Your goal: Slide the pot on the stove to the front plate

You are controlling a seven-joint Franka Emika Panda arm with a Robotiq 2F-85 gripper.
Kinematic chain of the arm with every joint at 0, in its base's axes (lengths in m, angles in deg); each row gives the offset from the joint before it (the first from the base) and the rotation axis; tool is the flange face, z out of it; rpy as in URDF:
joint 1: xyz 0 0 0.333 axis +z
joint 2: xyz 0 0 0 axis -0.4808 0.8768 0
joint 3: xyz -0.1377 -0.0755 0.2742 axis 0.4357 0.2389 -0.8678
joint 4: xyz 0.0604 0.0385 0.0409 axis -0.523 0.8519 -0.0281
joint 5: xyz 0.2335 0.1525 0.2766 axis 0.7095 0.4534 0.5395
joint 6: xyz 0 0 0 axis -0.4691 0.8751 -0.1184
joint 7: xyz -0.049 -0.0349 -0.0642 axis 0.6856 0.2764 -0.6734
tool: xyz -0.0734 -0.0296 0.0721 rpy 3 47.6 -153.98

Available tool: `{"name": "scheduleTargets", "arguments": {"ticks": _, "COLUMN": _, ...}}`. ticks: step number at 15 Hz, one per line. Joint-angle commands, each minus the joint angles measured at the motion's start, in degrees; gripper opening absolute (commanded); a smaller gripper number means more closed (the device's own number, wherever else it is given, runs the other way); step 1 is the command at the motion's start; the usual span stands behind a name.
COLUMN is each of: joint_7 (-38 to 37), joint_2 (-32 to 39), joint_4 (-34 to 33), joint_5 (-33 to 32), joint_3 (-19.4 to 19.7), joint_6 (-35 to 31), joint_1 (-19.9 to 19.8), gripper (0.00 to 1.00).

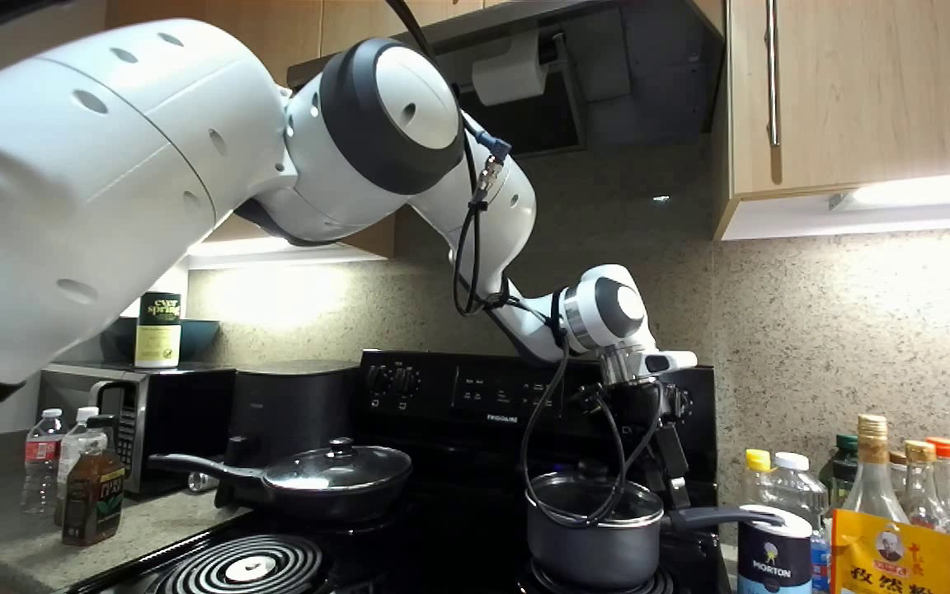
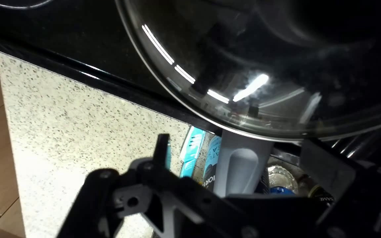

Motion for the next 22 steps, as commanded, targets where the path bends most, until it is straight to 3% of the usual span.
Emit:
{"name": "scheduleTargets", "arguments": {"ticks": 1, "joint_7": 1.14, "joint_2": 3.25, "joint_4": -1.28, "joint_5": 2.07, "joint_3": 0.19, "joint_6": -2.47, "joint_1": -1.64, "gripper": 1.0}}
{"name": "scheduleTargets", "arguments": {"ticks": 9, "joint_7": 0.38, "joint_2": 3.5, "joint_4": -1.54, "joint_5": 3.28, "joint_3": 1.12, "joint_6": -3.69, "joint_1": -2.41, "gripper": 1.0}}
{"name": "scheduleTargets", "arguments": {"ticks": 14, "joint_7": -0.66, "joint_2": 1.74, "joint_4": 0.59, "joint_5": 3.34, "joint_3": 2.9, "joint_6": -8.47, "joint_1": -2.62, "gripper": 1.0}}
{"name": "scheduleTargets", "arguments": {"ticks": 20, "joint_7": 4.4, "joint_2": 4.16, "joint_4": -1.26, "joint_5": 7.69, "joint_3": 0.37, "joint_6": -6.86, "joint_1": -5.07, "gripper": 1.0}}
{"name": "scheduleTargets", "arguments": {"ticks": 21, "joint_7": 5.32, "joint_2": 4.55, "joint_4": -1.49, "joint_5": 8.02, "joint_3": 0.08, "joint_6": -6.78, "joint_1": -5.17, "gripper": 0.99}}
{"name": "scheduleTargets", "arguments": {"ticks": 22, "joint_7": 6.02, "joint_2": 4.87, "joint_4": -1.7, "joint_5": 8.2, "joint_3": -0.02, "joint_6": -6.72, "joint_1": -5.14, "gripper": 0.74}}
